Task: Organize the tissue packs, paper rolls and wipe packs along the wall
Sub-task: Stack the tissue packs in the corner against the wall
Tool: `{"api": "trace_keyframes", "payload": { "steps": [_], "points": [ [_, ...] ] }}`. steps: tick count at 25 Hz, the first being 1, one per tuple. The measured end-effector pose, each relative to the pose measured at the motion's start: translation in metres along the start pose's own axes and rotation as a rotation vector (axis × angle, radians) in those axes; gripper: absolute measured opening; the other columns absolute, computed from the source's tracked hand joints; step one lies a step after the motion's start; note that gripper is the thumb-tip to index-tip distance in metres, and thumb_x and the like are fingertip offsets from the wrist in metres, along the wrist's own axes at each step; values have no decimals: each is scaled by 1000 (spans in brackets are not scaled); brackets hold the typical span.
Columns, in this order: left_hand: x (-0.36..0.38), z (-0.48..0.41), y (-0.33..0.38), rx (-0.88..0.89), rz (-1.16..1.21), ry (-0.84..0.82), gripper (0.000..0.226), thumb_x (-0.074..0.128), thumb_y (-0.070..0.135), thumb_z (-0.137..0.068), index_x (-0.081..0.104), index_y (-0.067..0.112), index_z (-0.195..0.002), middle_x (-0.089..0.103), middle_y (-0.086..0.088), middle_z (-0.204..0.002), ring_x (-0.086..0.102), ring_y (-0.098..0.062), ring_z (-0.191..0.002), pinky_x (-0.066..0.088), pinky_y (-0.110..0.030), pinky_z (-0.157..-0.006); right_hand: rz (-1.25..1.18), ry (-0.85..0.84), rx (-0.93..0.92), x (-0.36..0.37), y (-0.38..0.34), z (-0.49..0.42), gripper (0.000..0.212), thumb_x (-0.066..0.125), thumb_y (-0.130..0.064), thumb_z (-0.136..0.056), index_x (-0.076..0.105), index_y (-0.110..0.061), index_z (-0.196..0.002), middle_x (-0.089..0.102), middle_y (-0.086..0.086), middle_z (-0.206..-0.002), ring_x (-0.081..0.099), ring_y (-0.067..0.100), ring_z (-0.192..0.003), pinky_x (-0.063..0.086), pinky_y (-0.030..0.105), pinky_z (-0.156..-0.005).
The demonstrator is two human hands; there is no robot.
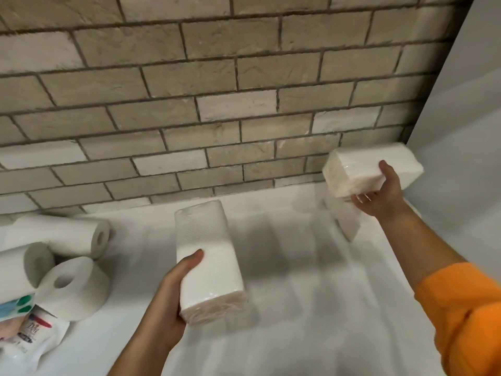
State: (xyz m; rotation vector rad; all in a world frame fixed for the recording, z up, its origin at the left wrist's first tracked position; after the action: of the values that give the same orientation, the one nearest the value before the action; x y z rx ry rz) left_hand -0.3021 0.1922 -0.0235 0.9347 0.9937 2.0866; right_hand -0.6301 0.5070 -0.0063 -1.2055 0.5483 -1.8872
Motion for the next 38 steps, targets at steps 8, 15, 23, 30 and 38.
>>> {"api": "trace_keyframes", "payload": {
  "steps": [8, 15, 23, 30, 38],
  "points": [
    [9, -3, -5, -1, -20, 78, 42, 66, 39, -85, 71, 12, -118, 77, -15, -108, 77, -32, -89, 55, -44, -81, 12, 156, 115, -22, -7, -60, 51, 77, -50, -83, 49, -18, -111, 50, 8, -109, 50, 28, -101, 50, 44, -101],
    [12, -5, -15, -27, -36, 96, 43, 68, 38, -84, 69, 12, -119, 76, -17, -110, 75, -35, -97, 54, -47, -88, 84, 172, 151, -29, -13, -98, 57, 74, -51, -85, 41, -18, -118, 46, 8, -96, 43, 33, -111, 43, 51, -112],
    [21, -12, -25, -36, -55, 70, 42, 66, 37, -86, 70, 11, -119, 76, -17, -112, 74, -35, -99, 55, -45, -85, 210, 405, 83, -72, -22, -164, 92, 82, -73, -41, 59, -33, -121, 63, -2, -119, 59, 30, -103, 49, 49, -94],
    [33, -20, -33, -38, -89, -2, 55, 78, 35, -78, 66, 11, -125, 74, -16, -117, 72, -35, -106, 53, -47, -90, 477, 288, -502, -27, -17, -37, 74, 71, -60, -79, 55, -17, -136, 62, 6, -121, 63, 23, -110, 46, 38, -98],
    [65, -28, -40, -36, -168, -136, 58, 73, 38, -74, 65, 12, -126, 74, -15, -117, 72, -33, -106, 55, -43, -86, 832, -563, 226, -4, 180, 118, 57, 68, -67, -69, 65, -35, -117, 72, 4, -112, 73, 28, -94, 56, 40, -77]
  ]
}}
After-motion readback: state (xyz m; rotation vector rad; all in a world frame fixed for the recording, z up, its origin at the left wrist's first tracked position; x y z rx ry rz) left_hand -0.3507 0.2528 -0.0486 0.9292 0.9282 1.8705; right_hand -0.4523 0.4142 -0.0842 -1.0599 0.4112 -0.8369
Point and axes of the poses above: each hand's wrist, its own z-axis away from the middle knuckle, its own x-axis out of the palm, y = z × x, the point moved 9 cm from there along -z, towards the middle knuckle
